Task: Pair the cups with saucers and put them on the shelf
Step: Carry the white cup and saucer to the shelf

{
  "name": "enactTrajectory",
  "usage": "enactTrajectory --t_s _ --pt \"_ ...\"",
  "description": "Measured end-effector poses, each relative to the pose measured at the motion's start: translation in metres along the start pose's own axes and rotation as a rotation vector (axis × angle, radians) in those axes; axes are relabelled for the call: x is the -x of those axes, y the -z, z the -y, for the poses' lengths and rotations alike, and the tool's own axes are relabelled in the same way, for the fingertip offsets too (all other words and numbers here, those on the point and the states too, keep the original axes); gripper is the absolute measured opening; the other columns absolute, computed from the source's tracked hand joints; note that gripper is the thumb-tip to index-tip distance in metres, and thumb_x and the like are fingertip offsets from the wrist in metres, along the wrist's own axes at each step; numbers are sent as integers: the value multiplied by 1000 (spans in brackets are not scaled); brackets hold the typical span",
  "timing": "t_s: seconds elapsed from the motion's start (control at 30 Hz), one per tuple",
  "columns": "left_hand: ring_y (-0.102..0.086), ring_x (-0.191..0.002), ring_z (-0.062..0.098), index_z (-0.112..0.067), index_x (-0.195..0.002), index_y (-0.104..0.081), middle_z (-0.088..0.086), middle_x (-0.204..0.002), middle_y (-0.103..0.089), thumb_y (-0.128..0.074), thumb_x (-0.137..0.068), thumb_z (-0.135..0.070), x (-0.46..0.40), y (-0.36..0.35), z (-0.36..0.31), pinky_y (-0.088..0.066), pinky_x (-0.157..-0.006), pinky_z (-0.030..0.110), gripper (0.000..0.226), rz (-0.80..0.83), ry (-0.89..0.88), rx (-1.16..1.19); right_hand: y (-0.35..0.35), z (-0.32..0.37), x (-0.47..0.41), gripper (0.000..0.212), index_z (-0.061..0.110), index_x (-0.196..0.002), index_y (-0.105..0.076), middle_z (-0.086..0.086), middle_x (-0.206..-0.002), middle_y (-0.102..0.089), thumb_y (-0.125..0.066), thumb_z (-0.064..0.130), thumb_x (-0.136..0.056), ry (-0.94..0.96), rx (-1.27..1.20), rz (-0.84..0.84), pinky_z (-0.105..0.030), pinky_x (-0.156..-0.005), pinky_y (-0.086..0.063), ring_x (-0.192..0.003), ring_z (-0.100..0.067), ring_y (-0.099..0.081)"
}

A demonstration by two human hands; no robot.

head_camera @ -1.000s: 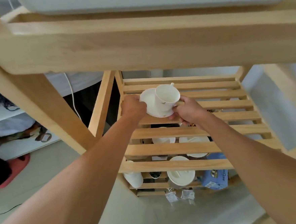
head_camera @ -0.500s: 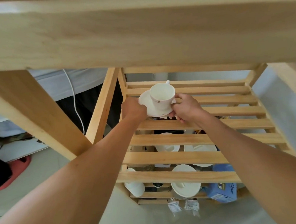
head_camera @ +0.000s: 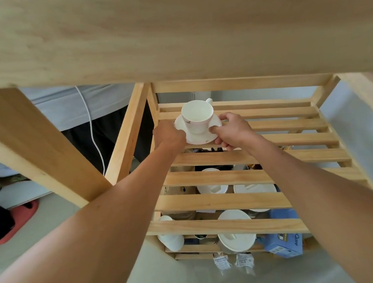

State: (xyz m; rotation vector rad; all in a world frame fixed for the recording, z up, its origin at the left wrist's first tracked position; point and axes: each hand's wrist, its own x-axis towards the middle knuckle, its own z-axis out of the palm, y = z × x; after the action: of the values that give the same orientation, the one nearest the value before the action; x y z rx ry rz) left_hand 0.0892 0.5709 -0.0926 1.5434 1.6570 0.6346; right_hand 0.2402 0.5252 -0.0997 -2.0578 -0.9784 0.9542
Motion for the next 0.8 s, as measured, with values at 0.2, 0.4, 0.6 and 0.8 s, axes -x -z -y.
enactTrajectory --t_s 0.2,0.4,0.6,0.8 --pt "-59 -117 32 -2 -126 -61 15 -128 -60 -59 -93 1 -5 -4 -2 -52 -92 38 34 -53 13 31 -1 -1 -9 54 23 -149 -46 -7 -75 -69 -45 6 -97 -43 -111 5 -21 -36 -39 -48 -12 -48" --pt "-60 -118 28 -9 -132 -59 10 -128 -62 -59 -96 -12 2 -8 5 -49 -98 38 36 -98 -18 96 1 -3 0 55 27 -153 -42 -6 -81 -72 -49 13 -100 -51 -155 16 -18 -35 -38 -48 -11 -44" --pt "-58 -101 19 -4 -131 -58 7 -113 -63 -51 -99 -6 30 5 6 -41 -81 27 33 -59 -53 49 28 4 40 47 25 -147 -46 -9 -95 -77 -54 23 -102 -25 -10 17 -21 -41 -42 -49 -10 -47" --pt "-59 -106 20 -15 -130 -62 5 -124 -65 -52 -100 -23 72 28 5 -47 -95 35 32 185 -89 3 69 7 99 33 22 -132 -59 -3 -86 -74 -51 19 -101 -39 59 -1 -24 -47 -51 -48 -8 -57"
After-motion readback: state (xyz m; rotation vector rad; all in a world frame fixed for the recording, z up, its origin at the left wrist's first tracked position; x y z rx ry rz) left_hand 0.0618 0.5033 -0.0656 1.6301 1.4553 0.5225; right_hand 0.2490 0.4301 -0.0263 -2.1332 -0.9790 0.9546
